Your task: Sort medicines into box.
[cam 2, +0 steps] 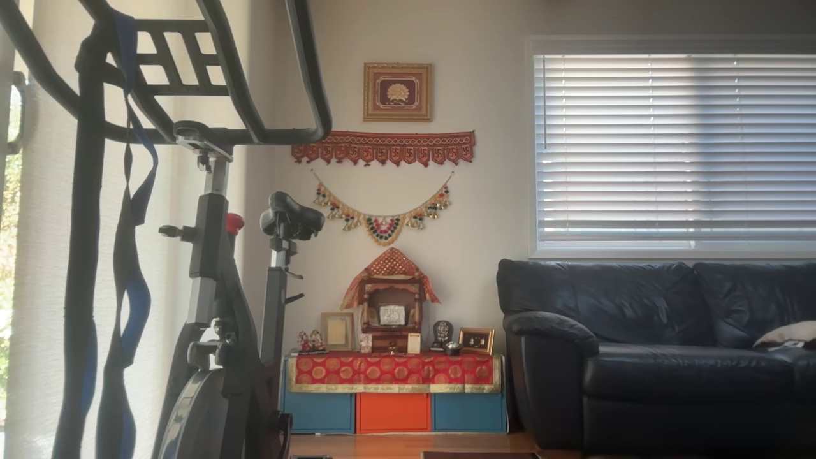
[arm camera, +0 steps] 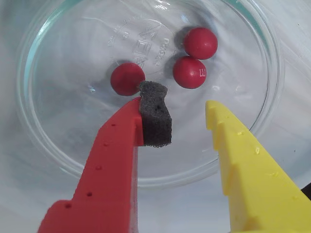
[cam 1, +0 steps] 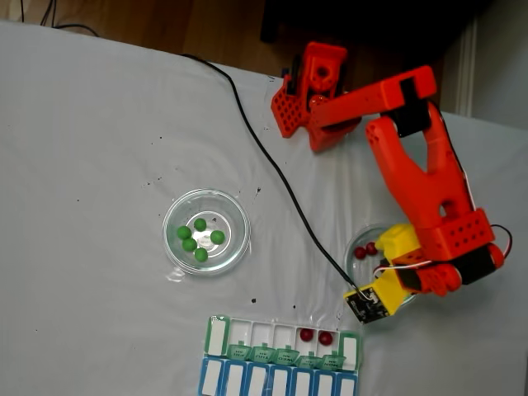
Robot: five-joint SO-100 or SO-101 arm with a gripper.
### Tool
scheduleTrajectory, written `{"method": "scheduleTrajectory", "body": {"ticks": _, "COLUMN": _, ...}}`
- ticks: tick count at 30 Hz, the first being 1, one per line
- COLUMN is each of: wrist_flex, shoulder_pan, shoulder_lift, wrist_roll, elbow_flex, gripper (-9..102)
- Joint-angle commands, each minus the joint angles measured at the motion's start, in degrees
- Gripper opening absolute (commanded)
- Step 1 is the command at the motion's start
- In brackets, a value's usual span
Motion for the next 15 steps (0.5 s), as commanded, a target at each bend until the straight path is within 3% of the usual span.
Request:
{"method": "scheduleTrajectory", "body": {"ticks": 1, "wrist_flex": -1.76, "shoulder_pan": -0.62, "shoulder_lift": 8.35, "wrist_roll": 1.32, "elbow_flex": -0.26, "gripper": 18}}
{"method": "scheduleTrajectory", "body": {"ticks": 15, "wrist_flex": -4.66, "shoulder_pan": -1.67, "shoulder_lift": 8.96, "wrist_roll": 3.16, "elbow_flex": 2.9, "gripper": 23}}
